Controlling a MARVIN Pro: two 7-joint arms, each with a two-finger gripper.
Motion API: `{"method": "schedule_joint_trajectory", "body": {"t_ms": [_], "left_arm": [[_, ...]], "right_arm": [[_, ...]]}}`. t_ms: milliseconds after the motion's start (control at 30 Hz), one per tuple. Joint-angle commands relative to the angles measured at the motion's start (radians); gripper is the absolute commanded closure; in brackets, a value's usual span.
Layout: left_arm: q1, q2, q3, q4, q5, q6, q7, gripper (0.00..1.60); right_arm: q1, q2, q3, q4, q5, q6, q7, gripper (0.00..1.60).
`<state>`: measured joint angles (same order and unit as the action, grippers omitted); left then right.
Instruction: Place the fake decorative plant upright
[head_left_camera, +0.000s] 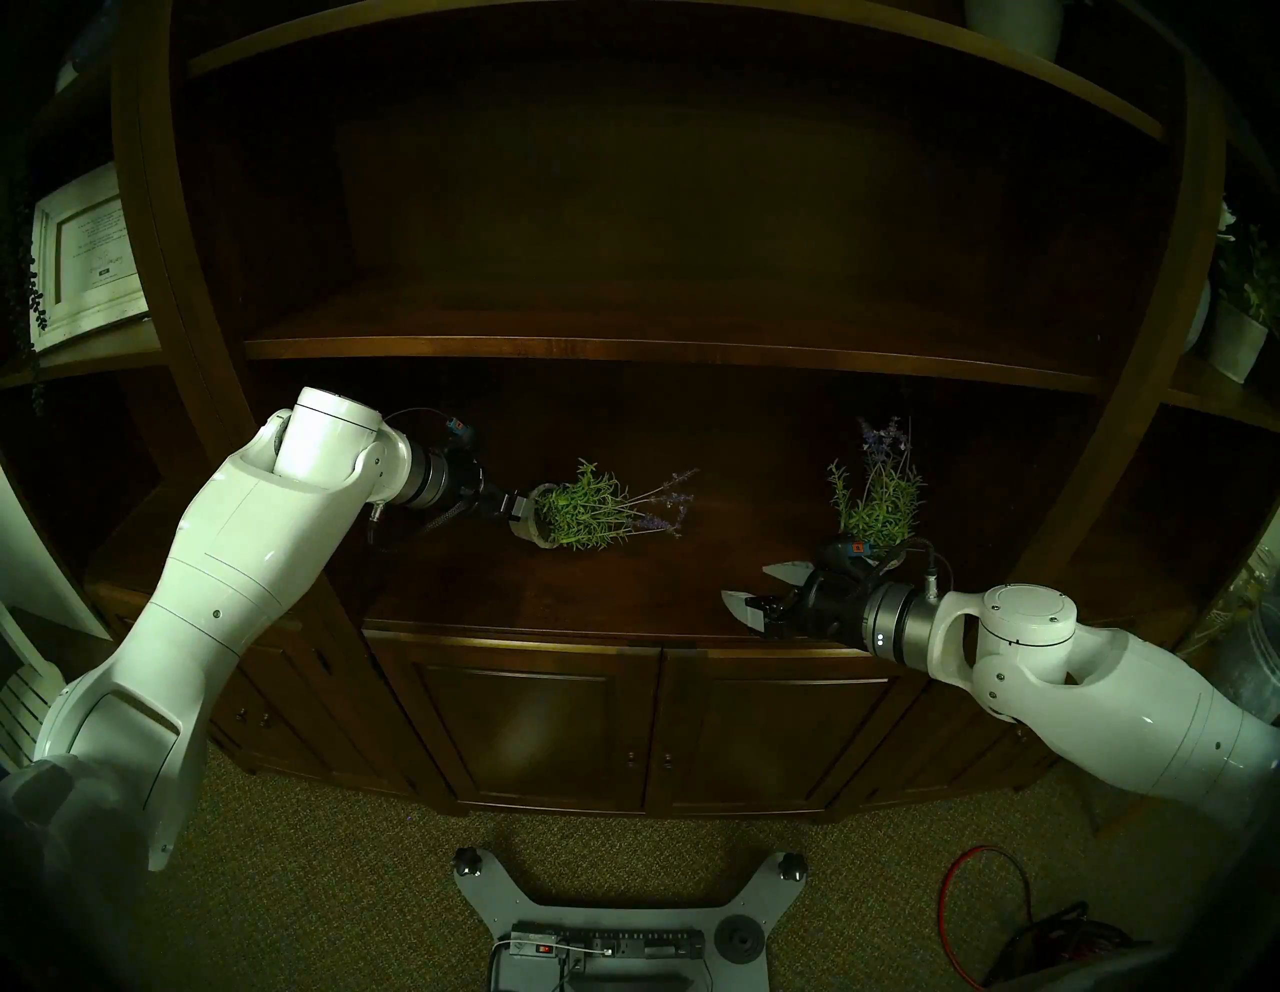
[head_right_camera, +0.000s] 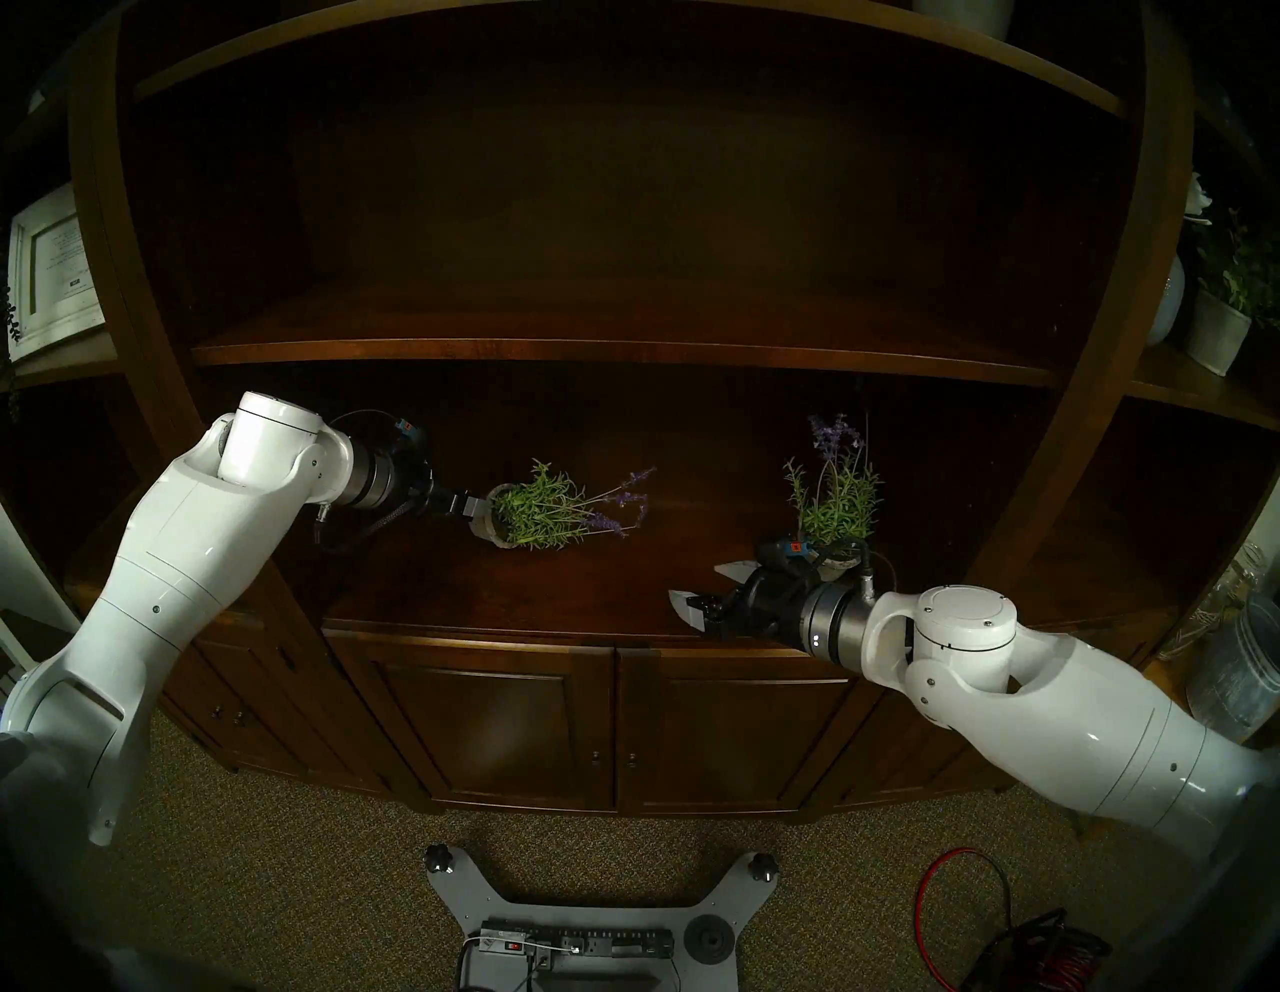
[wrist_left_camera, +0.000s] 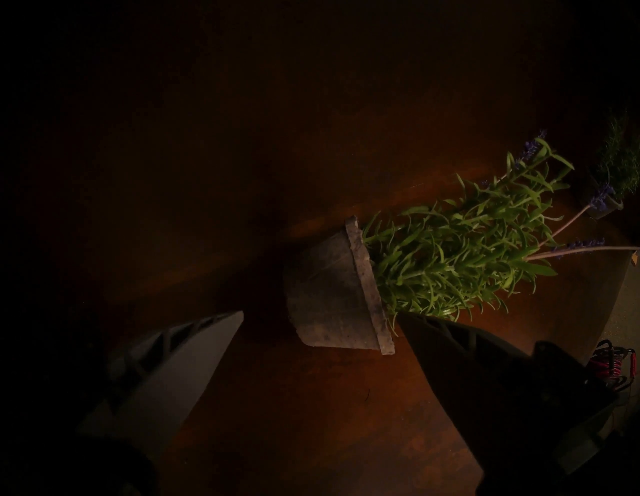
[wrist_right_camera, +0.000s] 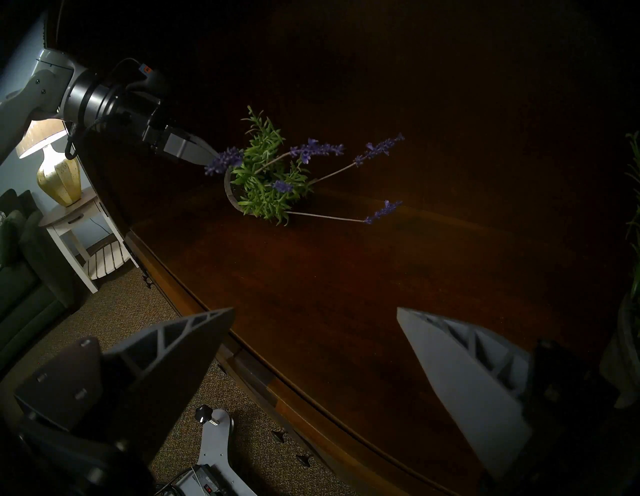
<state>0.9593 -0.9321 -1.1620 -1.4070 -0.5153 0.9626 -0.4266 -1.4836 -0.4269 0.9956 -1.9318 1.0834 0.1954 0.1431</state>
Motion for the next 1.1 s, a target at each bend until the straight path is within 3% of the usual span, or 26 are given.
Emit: {"method": "schedule_joint_trajectory", "body": {"t_ms": [0,1067], "left_arm": [[-0.063,-0.009,0.012,0.004,-0.042,-0.003,0.030,0.00],[-0.099,-0.029,0.052,0.049,-0.167,-0.003,0.173,0.00]], "right_arm": [[0.020,0.000,0.023,-0.013,0.002,-0.015,-0.002,0.00],[0.020,0.000,0.023,-0.013,0.002,-0.015,-0.002,0.00]]}}
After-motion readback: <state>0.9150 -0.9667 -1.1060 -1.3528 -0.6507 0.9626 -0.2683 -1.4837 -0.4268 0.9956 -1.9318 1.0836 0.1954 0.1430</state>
